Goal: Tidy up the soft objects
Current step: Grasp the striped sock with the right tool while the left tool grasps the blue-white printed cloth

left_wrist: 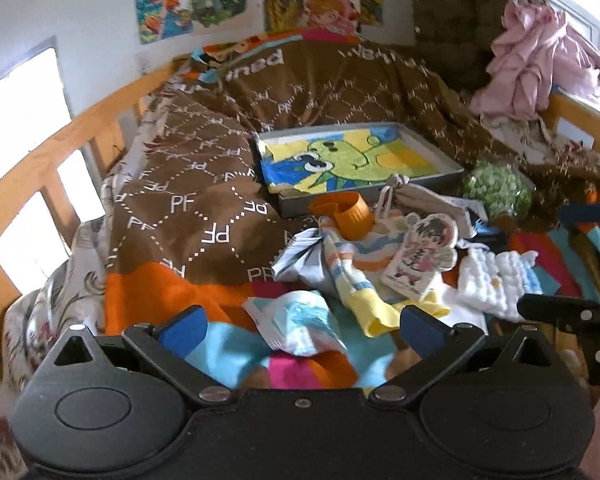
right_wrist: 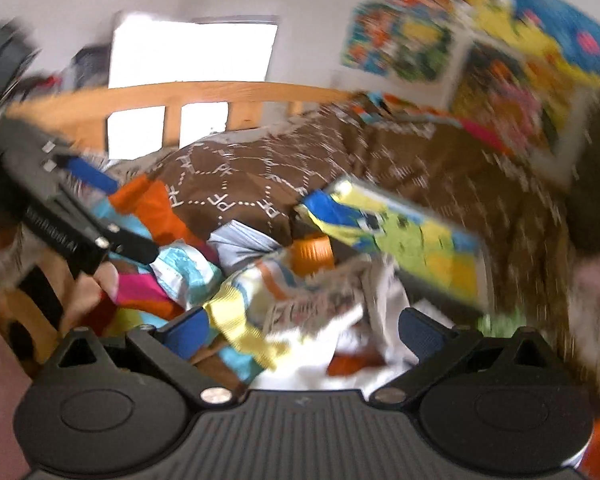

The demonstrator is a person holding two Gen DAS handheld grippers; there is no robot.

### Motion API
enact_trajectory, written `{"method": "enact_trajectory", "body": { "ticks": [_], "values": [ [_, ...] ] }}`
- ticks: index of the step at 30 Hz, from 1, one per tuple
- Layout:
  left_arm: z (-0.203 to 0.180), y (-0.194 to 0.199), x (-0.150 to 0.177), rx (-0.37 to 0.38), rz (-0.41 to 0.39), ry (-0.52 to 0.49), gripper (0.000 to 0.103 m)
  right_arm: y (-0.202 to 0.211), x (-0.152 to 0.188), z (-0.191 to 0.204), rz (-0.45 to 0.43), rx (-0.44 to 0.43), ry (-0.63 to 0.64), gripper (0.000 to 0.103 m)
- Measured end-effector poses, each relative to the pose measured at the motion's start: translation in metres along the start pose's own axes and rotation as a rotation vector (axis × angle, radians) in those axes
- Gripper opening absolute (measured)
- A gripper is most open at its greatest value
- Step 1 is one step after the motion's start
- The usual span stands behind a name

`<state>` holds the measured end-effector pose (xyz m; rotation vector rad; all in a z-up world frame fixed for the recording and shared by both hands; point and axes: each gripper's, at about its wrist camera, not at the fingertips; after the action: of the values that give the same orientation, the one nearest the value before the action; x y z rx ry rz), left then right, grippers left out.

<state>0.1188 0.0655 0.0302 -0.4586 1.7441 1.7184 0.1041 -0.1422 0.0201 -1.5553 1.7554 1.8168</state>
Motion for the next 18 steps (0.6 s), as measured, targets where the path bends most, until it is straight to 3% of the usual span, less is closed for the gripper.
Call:
{"method": "enact_trajectory", "body": {
  "ticks": [4,9,13,18],
  "values": [
    [0.015,-0.03,-0.011,0.037,0.053,0.027,0.102,-0.029,-0.008,0.016,-0.016,-0.004,0.154,0.103],
    [0.023,-0.06,-0.025,0.105,0.119,0.067,0.102,-0.057,-0.02,0.035,0.046,-0.068,0.305,0.103],
    [0.027,-0.071,-0.031,0.12,0.138,0.083,0.101,-0.079,-0.039,0.048,0.141,-0.114,0.37,0.102],
    [0.048,-0.084,-0.033,0.16,0.17,0.204,0.1,-0.101,-0.05,0.054,0.181,-0.16,0.391,0.099]
  ]
}}
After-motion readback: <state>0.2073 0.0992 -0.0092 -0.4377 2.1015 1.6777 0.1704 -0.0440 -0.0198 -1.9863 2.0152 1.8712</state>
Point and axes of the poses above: each gripper's, at about its wrist camera, not at the fingertips, and y roughly against the way its jaws point, z to its left, x to its underside, and after that the axes turned 8 degrees about z, right-handed
